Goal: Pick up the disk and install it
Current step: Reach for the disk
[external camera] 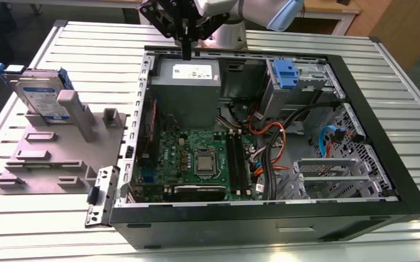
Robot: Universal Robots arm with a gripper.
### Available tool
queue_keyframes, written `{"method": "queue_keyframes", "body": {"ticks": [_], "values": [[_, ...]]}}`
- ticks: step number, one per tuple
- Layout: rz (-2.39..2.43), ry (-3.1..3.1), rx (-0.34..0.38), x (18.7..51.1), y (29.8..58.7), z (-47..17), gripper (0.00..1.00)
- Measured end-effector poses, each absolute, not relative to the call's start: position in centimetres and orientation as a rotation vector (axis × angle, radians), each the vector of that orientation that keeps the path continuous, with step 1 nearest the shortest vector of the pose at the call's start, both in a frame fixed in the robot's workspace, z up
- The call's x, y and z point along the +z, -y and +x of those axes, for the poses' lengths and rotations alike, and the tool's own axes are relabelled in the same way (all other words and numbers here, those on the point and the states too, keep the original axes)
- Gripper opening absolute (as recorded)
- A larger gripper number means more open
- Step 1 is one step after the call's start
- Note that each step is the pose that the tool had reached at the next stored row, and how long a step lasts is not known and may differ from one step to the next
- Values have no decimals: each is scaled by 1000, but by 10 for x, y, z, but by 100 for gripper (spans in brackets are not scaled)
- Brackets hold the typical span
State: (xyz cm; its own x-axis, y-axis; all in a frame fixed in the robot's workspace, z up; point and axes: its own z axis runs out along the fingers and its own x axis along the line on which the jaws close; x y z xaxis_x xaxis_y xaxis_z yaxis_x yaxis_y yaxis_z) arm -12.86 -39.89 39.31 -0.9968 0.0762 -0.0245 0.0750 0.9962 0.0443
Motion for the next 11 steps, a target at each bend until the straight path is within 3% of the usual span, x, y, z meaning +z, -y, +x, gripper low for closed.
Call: {"method": "queue_keyframes", "body": {"ticks": [11], "values": [[118,-3113,67,393,399,-144,11]]}}
